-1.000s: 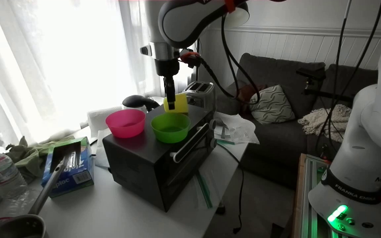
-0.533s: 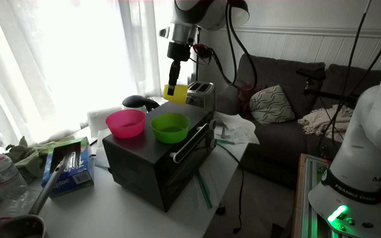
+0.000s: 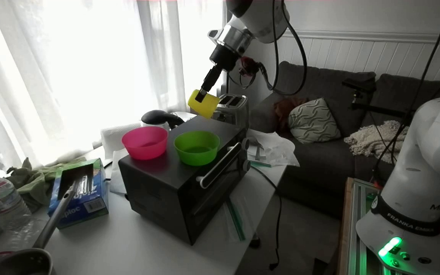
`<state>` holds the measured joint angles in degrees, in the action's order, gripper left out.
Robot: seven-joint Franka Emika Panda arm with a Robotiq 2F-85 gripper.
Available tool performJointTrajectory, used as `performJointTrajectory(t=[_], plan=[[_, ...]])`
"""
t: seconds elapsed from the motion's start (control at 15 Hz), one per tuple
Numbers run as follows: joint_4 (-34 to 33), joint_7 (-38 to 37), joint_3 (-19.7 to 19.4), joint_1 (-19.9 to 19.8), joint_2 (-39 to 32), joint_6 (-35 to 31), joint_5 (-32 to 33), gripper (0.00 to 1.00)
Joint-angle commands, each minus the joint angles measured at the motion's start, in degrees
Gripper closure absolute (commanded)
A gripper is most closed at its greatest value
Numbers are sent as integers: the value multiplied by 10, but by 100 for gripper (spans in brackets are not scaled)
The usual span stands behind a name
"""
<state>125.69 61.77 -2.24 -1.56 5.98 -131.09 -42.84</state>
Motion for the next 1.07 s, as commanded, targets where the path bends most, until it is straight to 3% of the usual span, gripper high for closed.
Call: performJointTrajectory(t=[0.0,0.2,0.27,0.53,0.6,1.0], plan=[[63,113,-24,5,42,-11,-124,55],[84,105,-27,-3,42,-5,-131,55],[55,99,-25,-2,18,1,-110,30],[66,99,-27,-2,20,1,-111,30],[66,129,-32,0,15,-6,-147,55],[65,324,-49,-12,-17,26,-388,55]])
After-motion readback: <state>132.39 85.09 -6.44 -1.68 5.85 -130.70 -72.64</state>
